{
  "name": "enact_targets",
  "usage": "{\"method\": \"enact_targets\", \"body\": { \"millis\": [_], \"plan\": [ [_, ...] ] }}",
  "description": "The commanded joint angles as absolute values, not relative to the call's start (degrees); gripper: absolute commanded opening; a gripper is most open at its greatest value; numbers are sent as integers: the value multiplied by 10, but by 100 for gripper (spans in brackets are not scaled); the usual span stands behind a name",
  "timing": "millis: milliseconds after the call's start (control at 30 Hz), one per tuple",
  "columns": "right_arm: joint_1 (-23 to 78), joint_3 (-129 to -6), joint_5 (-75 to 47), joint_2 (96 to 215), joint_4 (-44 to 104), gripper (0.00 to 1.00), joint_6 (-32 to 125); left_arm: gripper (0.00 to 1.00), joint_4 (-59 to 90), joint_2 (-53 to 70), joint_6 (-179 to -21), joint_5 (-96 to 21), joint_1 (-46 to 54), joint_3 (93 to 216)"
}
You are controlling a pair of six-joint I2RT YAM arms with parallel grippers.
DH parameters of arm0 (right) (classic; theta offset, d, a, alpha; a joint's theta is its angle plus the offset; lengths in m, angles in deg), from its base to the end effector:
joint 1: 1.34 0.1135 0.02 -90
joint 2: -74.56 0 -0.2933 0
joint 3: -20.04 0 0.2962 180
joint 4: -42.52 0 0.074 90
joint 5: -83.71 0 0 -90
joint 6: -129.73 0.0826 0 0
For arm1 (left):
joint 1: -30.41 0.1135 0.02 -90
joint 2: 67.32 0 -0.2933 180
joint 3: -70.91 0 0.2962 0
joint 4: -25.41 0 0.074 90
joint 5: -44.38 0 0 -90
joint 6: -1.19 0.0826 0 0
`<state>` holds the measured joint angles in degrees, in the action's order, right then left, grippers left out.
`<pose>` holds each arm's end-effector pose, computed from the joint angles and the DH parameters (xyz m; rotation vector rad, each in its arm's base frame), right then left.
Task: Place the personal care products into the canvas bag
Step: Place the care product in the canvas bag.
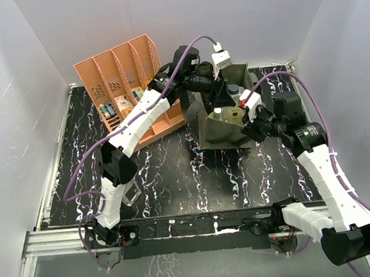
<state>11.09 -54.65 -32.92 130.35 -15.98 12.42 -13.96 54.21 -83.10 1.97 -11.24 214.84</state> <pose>0.2354 0.0898 0.3578 -0.9733 1.9759 0.3803 0.3863 -0.4252 0.4385 1.2926 1.4478 -1.1953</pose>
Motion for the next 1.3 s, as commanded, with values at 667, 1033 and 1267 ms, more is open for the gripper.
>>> {"method": "enact_targets", "body": {
  "millis": [667, 1033, 1267],
  "plan": [
    [116, -661, -361, 1317, -123, 8, 128, 0, -28, 529, -843, 130, -125, 2062],
    [116, -668, -368, 1323, -130, 8, 127, 0, -105, 559, -746, 130, -143, 2070],
    [115, -674, -371, 1325, -132, 8, 133, 0, -160, 580, -686, 123, -154, 2080]
  ]
}}
